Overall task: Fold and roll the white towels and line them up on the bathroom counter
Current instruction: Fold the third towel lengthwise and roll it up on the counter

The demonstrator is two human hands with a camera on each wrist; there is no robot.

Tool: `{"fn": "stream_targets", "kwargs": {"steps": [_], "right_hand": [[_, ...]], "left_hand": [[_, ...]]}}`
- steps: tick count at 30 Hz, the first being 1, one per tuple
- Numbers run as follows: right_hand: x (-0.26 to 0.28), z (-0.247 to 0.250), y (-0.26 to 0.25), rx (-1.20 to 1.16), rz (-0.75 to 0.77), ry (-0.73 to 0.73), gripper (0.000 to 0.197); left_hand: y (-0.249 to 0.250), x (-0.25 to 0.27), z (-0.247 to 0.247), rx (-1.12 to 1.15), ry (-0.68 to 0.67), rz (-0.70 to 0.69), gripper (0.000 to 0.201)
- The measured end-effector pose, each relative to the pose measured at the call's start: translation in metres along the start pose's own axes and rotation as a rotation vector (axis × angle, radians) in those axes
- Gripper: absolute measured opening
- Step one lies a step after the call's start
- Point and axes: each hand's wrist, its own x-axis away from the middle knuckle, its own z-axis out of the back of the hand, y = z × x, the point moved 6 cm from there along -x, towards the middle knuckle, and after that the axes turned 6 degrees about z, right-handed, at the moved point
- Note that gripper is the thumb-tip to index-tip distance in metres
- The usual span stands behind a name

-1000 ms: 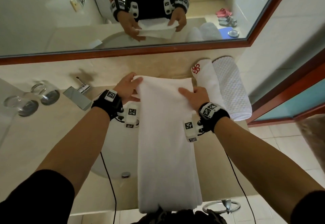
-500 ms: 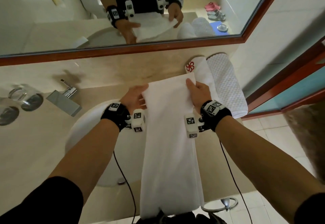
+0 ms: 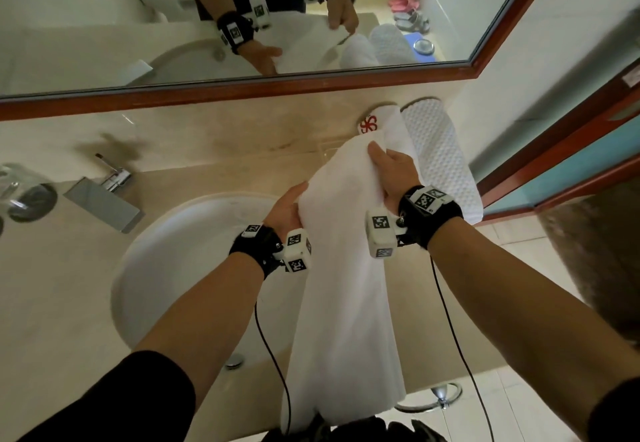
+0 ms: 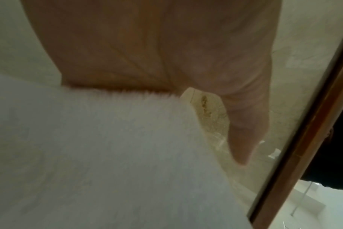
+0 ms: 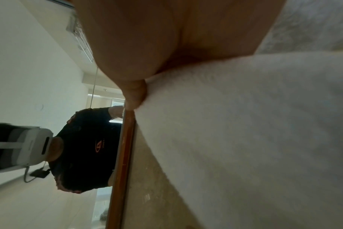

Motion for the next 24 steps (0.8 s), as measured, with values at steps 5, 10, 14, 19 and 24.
{"fn": "stream_targets", "kwargs": {"steps": [5, 10, 14, 19, 24], "right_hand": [[-0.003, 0.010, 0.003, 0.109, 0.024, 0.001, 0.029], [-0.010, 0.014, -0.001, 0.224, 0.076, -0.021, 0.035], [-0.018, 0.016, -0.007, 0.438, 0.158, -0.015, 0.045], [-0.042, 0.008, -0.013, 0.672, 0.230, 0.073, 0.046], [-0.070, -0.022, -0.030, 0.790, 0.247, 0.096, 0.034]], "left_hand": [[0.020, 0.001, 0.008, -0.099, 0.037, -0.085, 0.020], [0.033, -0.003, 0.001, -0.209, 0.037, -0.129, 0.015], [0.048, -0.003, 0.002, -0.150, 0.053, -0.168, 0.023], [0.080, -0.009, 0.012, -0.209, 0.258, -0.328, 0.058], [0.100, -0.016, 0.015, -0.284, 0.441, -0.538, 0.041]]}}
